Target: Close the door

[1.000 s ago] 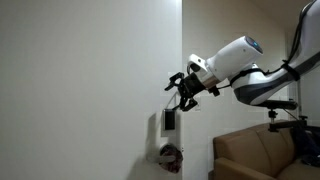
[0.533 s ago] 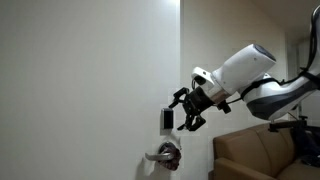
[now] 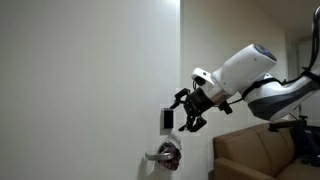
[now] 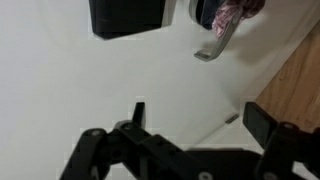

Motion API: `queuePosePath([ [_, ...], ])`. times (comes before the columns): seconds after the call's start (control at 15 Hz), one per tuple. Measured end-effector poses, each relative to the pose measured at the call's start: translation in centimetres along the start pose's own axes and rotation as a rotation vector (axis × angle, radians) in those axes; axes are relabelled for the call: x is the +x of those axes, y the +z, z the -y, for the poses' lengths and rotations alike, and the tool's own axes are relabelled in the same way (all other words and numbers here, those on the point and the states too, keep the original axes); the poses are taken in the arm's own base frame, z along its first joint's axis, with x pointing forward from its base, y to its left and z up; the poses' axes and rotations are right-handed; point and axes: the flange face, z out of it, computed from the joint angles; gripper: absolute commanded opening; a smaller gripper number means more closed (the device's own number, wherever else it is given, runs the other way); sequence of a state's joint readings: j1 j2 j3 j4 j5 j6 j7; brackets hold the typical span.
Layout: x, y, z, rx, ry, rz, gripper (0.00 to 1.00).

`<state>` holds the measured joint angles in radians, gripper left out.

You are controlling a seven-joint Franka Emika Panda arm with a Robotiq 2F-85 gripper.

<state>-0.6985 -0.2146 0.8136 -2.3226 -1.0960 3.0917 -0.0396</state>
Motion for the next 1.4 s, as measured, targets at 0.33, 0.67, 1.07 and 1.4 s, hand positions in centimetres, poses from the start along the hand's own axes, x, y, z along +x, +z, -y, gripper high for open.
queuePosePath([
  [0.33,-4.5,2.0,1.1,0.056,0.189,0.188,1.00],
  [0.67,-8.2,3.2,4.5,0.140,0.300,0.312,1.00],
  [1.07,-8.0,3.2,4.1,0.136,0.308,0.307,1.00],
  [1.4,-9.7,5.7,9.3,0.317,0.486,0.328,1.00],
])
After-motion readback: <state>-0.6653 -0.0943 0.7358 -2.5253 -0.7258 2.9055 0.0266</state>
